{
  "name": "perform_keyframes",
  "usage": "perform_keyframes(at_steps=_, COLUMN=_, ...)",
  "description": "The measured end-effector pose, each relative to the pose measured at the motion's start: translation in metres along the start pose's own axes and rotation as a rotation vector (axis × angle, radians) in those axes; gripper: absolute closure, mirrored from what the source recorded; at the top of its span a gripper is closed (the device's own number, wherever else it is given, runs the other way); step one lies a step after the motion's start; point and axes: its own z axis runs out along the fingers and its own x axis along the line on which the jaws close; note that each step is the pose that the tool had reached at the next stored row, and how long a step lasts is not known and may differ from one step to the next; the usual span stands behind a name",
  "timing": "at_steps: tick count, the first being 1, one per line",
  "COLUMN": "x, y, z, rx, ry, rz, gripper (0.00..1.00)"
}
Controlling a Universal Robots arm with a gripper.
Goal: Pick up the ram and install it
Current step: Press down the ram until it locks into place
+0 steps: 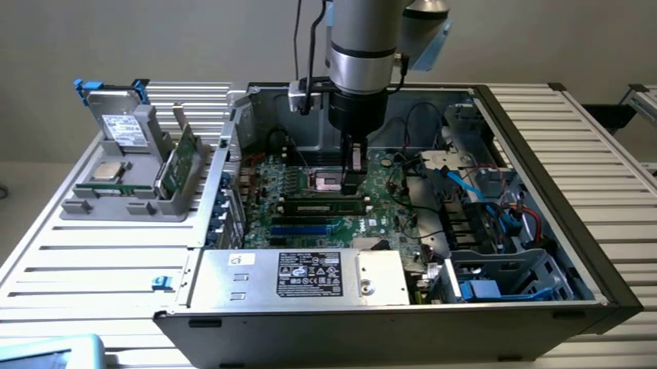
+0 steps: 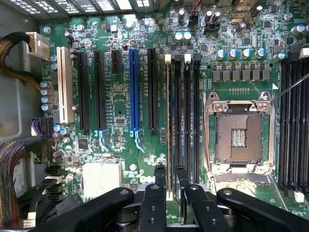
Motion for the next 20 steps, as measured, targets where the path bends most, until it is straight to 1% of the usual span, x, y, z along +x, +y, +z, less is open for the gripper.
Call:
perform_keyframes(at_steps=1, x=0.0000, y=0.0000, z=0.0000, rx=0.0000, ry=0.0000, rz=0.000, gripper=0.80)
perform_keyframes(at_steps=2, x=0.0000, y=0.0000, z=0.0000, rx=0.0001, ry=-0.0001, rz=-0.001, gripper=0.86)
perform_keyframes(at_steps=3, x=0.0000, y=0.0000, z=0.0000, rx=0.0001, ry=0.0000, rz=-0.001, gripper=0.86)
perform_keyframes(at_steps=4, x=0.0000, y=0.0000, z=0.0000, rx=0.0000, ry=0.0000, rz=-0.001, gripper=0.89)
perform_keyframes(at_steps=9, x=0.0000, y=-0.0001, z=0.0001, rx=0.0000, ry=0.0000, rz=-0.001, gripper=0.89)
perform_keyframes(at_steps=12, x=-0.0003, y=-0.0079, z=0.0012, rx=-0.0005, ry=0.0002, rz=-0.002, gripper=0.89)
perform_keyframes(at_steps=13, x=-0.0004, y=-0.0082, z=0.0017, rx=-0.0005, ry=0.0006, rz=-0.003, gripper=0.89)
perform_keyframes(at_steps=20, x=-0.0006, y=-0.0046, z=0.0093, rx=0.0002, ry=0.0023, rz=-0.008, gripper=0.89)
